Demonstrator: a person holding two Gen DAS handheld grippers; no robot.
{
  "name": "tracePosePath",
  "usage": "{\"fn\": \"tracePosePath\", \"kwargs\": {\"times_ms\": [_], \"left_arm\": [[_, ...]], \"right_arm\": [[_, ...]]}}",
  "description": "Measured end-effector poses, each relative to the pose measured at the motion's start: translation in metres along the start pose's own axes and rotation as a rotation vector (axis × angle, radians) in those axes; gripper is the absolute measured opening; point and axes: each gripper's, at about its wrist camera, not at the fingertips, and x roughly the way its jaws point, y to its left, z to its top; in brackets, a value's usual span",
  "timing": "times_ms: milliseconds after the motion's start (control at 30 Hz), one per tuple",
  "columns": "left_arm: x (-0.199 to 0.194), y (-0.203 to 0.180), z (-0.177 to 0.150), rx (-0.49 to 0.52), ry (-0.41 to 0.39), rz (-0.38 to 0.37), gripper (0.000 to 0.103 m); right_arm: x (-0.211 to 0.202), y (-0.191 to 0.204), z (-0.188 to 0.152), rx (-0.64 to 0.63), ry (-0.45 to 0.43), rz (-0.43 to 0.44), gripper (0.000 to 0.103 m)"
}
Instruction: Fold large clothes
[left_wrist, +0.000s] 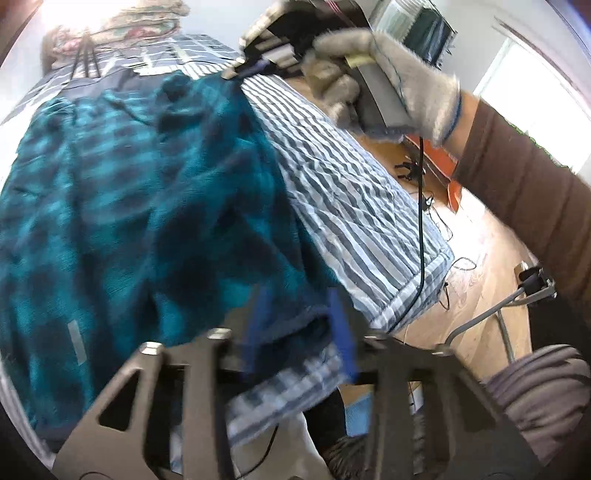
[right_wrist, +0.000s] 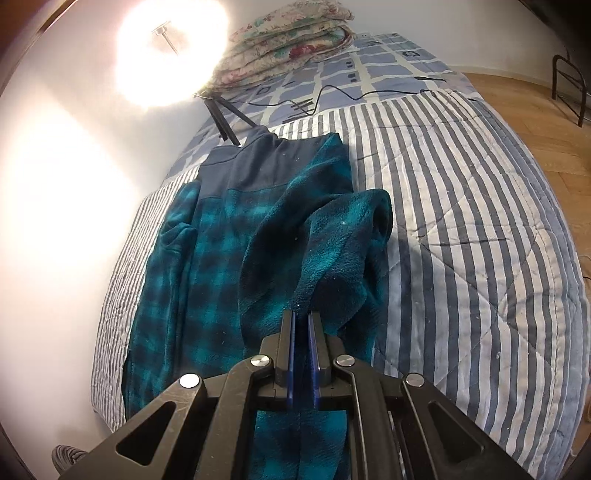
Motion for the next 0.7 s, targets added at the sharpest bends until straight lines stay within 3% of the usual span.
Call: {"fn": "tracePosePath", "kwargs": {"times_ms": [167, 267, 333, 433, 533, 633, 700], "left_arm": [[0.050, 0.004, -0.004, -0.049, 0.108, -0.072, 0.041], [0.054, -0.003, -0.011, -0.011, 0.108, -0.070, 0.041], [0.044, -0.004, -0.010, -0.015, 0.104, -0.098, 0.041], [0.013, -0.001, -0.007, -0.054, 0.042, -0.119, 0.041], [-0.015, 0.005, -0.006, -0.073, -0.042, -0.088, 0.041], [-0.023, 0.017, -0.002, -0.102, -0.098, -0.031, 0.041], [-0.014, 0.025, 0.001, -0.116, -0.083, -0.024, 0.041]], "right_arm": [[0.002, -0.005, 0.001, -0.032, 0.005, -0.041, 0.004], [0.028, -0.020, -0.010, -0.074, 0.074, -0.197, 0.005], [0.037, -0.030, -0.016, -0.079, 0.109, -0.229, 0.010], [0.017, -0.028, -0.016, -0.094, 0.021, -0.225, 0.012], [-0.008, -0.006, -0.015, -0.147, -0.077, -0.110, 0.012], [0.007, 0.021, -0.016, -0.241, 0.006, -0.033, 0.012], [0.031, 0.036, -0.018, -0.304, 0.052, -0.084, 0.012]]}}
